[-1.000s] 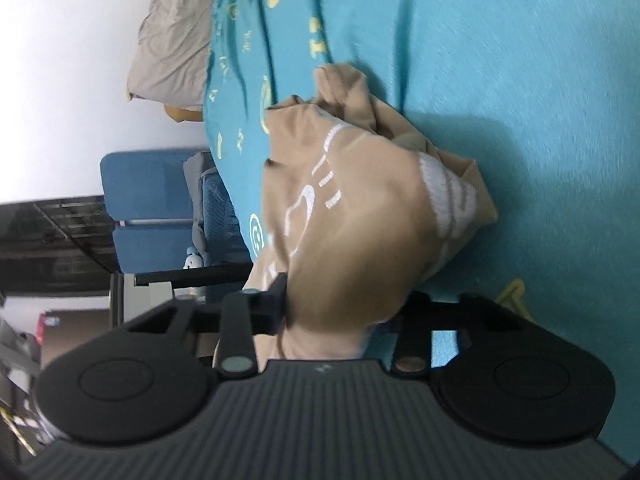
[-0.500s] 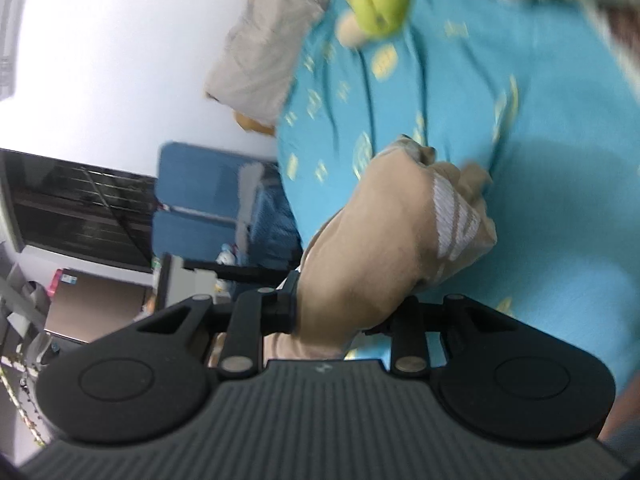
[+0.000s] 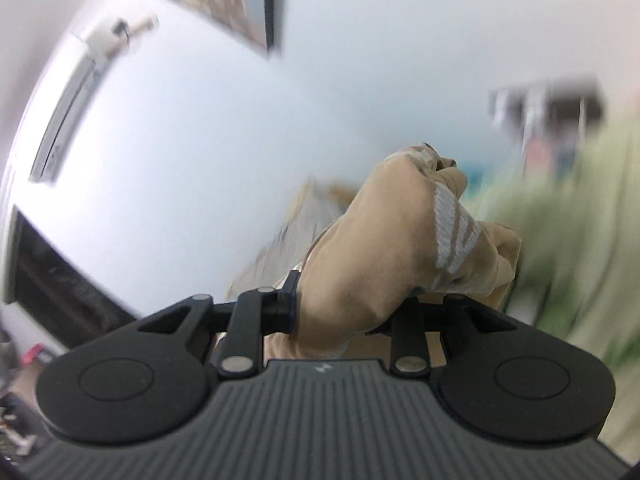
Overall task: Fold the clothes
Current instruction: 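Carry the folded T-shirt with both tools onto the green dinosaur blanket, then open both tools to release the T-shirt on the blanket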
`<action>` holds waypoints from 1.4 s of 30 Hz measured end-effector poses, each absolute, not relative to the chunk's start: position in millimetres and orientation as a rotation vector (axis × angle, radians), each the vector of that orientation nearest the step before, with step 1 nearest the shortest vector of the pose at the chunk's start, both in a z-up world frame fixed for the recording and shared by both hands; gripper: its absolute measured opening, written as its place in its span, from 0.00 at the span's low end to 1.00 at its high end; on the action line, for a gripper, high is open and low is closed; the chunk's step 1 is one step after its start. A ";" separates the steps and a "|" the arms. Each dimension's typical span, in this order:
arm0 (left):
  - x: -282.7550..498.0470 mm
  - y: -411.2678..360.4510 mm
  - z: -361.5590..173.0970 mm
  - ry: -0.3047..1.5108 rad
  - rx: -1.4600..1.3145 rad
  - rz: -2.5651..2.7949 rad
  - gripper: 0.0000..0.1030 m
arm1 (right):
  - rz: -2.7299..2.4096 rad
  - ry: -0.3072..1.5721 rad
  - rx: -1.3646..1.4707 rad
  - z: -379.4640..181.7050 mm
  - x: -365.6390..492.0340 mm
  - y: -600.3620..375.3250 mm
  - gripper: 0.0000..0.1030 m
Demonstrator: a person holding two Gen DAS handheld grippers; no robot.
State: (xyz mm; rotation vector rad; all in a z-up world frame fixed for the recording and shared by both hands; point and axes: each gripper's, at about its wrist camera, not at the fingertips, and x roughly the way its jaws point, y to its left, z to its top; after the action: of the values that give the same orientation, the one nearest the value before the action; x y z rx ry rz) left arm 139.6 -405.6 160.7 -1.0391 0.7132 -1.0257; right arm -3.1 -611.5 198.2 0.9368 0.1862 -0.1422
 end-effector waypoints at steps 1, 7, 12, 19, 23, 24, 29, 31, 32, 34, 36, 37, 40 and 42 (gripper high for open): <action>146.1 -430.8 162.6 0.709 -1.015 -1.051 0.22 | -0.173 0.160 0.899 209.9 -6.2 -625.2 0.30; 142.4 -512.6 114.2 0.771 -0.830 -1.133 0.24 | -0.320 0.141 0.788 188.5 -23.6 -671.3 0.30; 111.9 -494.9 27.6 0.872 -0.660 -1.163 0.24 | -0.367 0.253 0.814 97.4 -49.3 -648.8 0.30; 91.8 -482.6 -39.4 0.898 -0.399 -1.080 0.46 | -0.422 0.399 0.883 9.5 -62.8 -617.6 0.34; 87.0 -484.0 -16.5 0.877 -0.299 -1.021 0.75 | -0.449 0.437 1.006 13.0 -61.5 -622.4 0.40; 84.3 -482.6 -4.9 0.851 -0.264 -1.007 0.78 | -0.464 0.459 1.022 22.6 -61.7 -617.4 0.43; 58.8 -471.3 60.0 0.718 -0.159 -1.007 0.90 | -0.531 0.544 0.952 60.1 -84.9 -592.2 0.48; 37.4 -456.8 90.2 0.665 -0.135 -1.005 0.95 | -0.523 0.542 0.904 77.4 -94.7 -580.1 0.48; 25.8 -448.9 106.3 0.636 -0.124 -1.004 0.97 | -0.517 0.527 0.880 87.4 -100.8 -573.3 0.48; 1.6 -432.1 136.1 0.571 -0.109 -1.002 1.00 | -0.495 0.494 0.831 108.9 -112.5 -560.8 0.48; -20.3 -415.3 157.4 0.513 -0.095 -1.009 1.00 | -0.456 0.454 0.781 129.5 -135.4 -553.3 0.48; -33.0 -405.0 167.1 0.493 -0.084 -1.016 1.00 | -0.432 0.434 0.757 133.0 -156.7 -548.5 0.51; -66.5 -378.3 187.3 0.423 -0.029 -1.005 1.00 | -0.393 0.368 0.661 157.7 -168.7 -533.8 0.80; -84.3 -364.0 195.7 0.376 0.009 -0.992 1.00 | -0.389 0.322 0.575 170.1 -178.8 -518.5 0.83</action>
State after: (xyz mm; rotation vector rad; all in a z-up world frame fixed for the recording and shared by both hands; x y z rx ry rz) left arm -84.3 -364.0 195.7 0.0093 0.3759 -0.9917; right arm -178.8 -518.5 170.1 0.5748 0.3224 -0.3893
